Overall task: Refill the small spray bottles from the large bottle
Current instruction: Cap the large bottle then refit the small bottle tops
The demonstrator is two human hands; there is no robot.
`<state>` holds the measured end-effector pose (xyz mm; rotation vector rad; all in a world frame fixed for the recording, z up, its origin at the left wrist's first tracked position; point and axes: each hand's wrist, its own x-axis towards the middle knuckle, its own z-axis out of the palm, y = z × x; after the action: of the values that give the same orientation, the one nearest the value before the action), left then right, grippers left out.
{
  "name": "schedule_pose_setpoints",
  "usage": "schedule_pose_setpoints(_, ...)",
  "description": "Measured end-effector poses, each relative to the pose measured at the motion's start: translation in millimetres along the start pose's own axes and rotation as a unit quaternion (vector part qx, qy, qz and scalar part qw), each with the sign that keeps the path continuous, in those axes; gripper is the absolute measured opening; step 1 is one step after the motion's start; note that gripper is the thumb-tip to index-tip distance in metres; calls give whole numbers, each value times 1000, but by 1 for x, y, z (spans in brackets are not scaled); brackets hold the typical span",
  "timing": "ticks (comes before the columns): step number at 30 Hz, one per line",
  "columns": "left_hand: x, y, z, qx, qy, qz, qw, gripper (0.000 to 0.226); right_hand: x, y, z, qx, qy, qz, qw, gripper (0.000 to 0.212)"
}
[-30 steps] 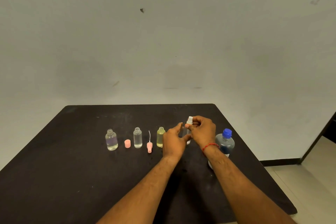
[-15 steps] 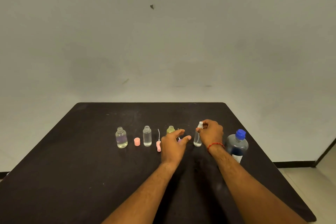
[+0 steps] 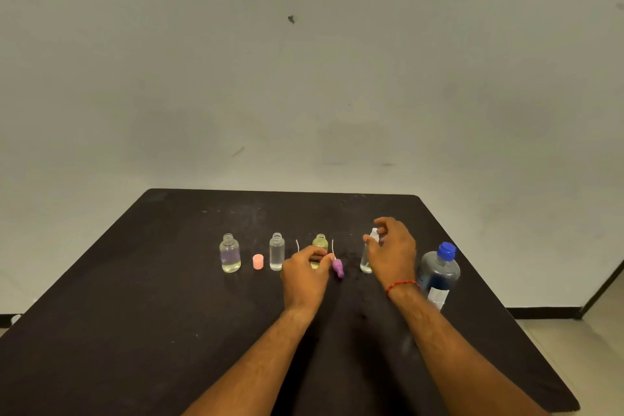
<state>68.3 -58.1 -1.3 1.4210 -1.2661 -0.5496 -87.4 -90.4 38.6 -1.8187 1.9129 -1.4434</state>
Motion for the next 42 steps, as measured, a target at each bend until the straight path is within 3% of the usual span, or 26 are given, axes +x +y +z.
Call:
schedule_pose_setpoints(7,5,-10,-9,26,22,-24,999,31,-27,-6,22,8,-81,10,997,25)
schedule_pose_setpoints(14,18,-19,4,31,-21,-39,999,58,-33,4,50,-81,-157,3,984,17)
schedule_pose_setpoints(19,27,-22,10,43,-59,-57,996,67,-34,12,66,-107,-165,12,980,12)
schedule_pose_setpoints(22,33,-25,11,50,-72,-64,994,62,-33,17,71,-101,-163,13,981,8)
schedule_pose_setpoints(25,35,-25,11,57,-75,-50,994,38,-30,15,64,-80,-141,16,987,8)
schedule_pose_setpoints(32,32,-22,8,54,-71,-26,996,29,-6,-11,26,84,-1,0,996,14)
schedule_pose_setpoints(36,30,-14,5,41,-71,-15,997,29,6,-31,4,152,5,0,988,15)
schedule_pose_setpoints(42,26,-6,0,26,-69,5,997,29,9,-42,-10,139,-25,-6,990,14)
